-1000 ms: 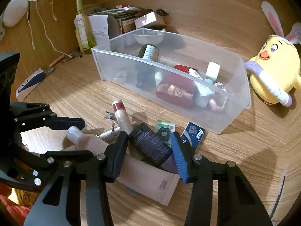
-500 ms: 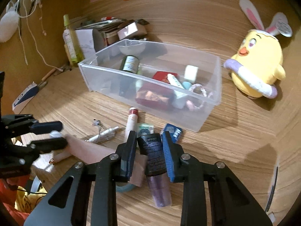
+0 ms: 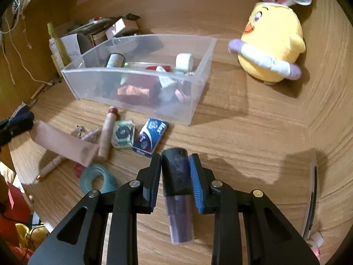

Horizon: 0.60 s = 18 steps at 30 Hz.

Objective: Organize objects
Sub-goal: 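Grasp the dark purple bottle with the right gripper while the left reaches toward the pink tube, then grasp the pink-beige cosmetic tube with the left gripper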

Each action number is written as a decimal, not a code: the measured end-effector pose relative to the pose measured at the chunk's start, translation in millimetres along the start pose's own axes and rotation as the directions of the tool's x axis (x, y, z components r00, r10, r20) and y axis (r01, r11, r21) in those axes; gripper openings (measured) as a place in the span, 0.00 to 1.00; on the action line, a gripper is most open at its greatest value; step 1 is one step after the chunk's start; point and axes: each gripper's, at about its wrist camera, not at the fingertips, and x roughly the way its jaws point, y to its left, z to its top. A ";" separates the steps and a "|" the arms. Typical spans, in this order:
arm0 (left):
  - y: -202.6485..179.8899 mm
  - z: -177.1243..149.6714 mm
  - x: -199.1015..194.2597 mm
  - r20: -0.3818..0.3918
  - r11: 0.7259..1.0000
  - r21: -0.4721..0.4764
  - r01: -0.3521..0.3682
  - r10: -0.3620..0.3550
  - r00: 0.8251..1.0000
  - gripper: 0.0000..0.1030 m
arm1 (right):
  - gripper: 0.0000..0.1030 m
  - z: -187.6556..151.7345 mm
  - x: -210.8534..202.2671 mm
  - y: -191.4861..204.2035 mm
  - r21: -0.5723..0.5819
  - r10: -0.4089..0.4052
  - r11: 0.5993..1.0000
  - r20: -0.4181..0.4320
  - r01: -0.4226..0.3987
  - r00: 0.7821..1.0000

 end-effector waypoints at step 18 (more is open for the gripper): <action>-11.6 9.7 18.5 -0.068 0.993 0.020 0.114 -0.112 0.991 0.22 | 0.23 -8.7 -4.1 -0.6 0.046 0.019 0.999 0.021 -0.020 1.000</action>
